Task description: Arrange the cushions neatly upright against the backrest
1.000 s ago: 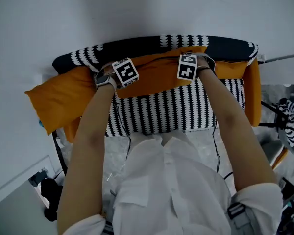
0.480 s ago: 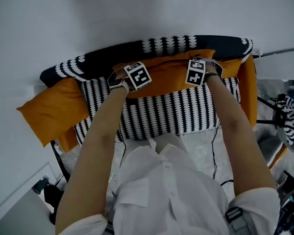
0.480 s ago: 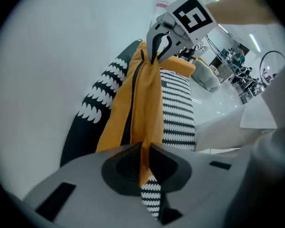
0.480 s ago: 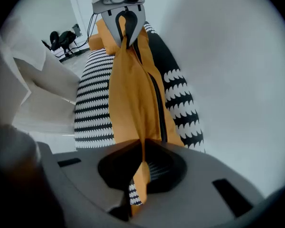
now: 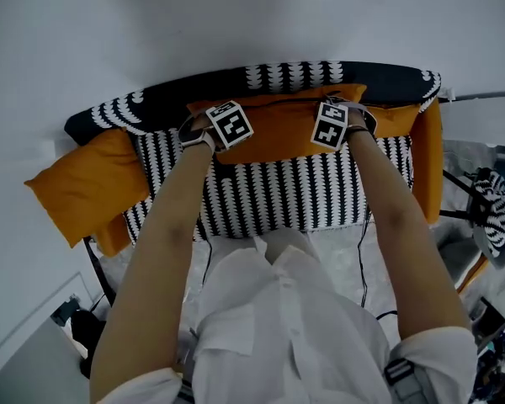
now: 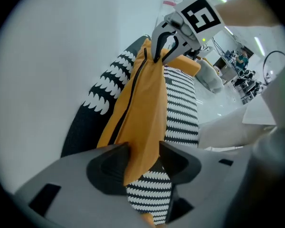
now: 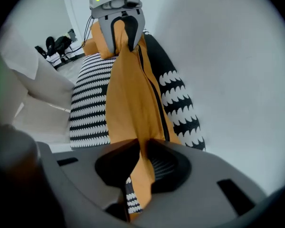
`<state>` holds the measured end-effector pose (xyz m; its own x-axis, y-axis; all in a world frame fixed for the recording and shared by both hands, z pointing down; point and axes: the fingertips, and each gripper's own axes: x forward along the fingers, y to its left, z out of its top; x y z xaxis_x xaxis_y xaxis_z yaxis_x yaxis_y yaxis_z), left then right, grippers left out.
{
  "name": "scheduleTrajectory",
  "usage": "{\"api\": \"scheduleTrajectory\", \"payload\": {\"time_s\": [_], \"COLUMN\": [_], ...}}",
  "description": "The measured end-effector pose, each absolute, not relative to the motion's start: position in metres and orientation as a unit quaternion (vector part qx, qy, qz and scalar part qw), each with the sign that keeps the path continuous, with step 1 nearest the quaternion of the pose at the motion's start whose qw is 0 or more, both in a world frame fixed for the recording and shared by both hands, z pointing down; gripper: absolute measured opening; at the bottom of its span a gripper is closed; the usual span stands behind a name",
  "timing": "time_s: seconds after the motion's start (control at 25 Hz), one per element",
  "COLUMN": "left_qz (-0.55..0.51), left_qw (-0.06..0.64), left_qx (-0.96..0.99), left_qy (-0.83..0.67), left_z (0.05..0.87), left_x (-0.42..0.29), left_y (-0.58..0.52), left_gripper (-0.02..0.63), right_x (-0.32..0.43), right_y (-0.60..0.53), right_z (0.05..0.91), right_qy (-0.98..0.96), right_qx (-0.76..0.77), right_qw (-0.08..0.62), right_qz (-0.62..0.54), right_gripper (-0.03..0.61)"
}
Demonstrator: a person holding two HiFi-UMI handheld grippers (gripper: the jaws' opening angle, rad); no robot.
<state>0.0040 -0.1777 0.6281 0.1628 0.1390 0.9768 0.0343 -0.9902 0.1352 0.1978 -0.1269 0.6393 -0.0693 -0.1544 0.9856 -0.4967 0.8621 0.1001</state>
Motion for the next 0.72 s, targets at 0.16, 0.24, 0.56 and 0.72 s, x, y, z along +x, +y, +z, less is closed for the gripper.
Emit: {"api": "scheduleTrajectory", "payload": {"time_s": [0.16, 0.24, 0.56, 0.72], "left_qz": [0.633, 0.631, 0.565, 0.537], "left_qw": [0.024, 0.010, 0.015, 0.038], "left_qx": [0.772, 0.774, 0.825, 0.841], "left_qy": [0.049, 0.044, -0.016, -0.055], "left_z": [0.618, 0.609, 0.551, 0.530], "left_x": [0.001, -0.001, -0.015, -0.045], "left_y": [-0.179, -0.180, -0.176, -0.167], "left_gripper": [0.263, 0.267, 0.240, 0.187], "right_x": [0.200, 0.200, 0.177, 0.141], "right_y": [-0.142, -0.147, -0.158, -0.151], "right_z": [0.624, 0.613, 0.564, 0.548], "right_qy": [-0.715, -0.713, -0.739, -0.767], "right_qx": [0.251, 0.258, 0.362, 0.394], "right_qw": [0.638, 0.637, 0.546, 0.465], "right_qz": [0.137, 0.134, 0.156, 0.199], "right_gripper": [0.110, 0.110, 0.112, 0.075]}}
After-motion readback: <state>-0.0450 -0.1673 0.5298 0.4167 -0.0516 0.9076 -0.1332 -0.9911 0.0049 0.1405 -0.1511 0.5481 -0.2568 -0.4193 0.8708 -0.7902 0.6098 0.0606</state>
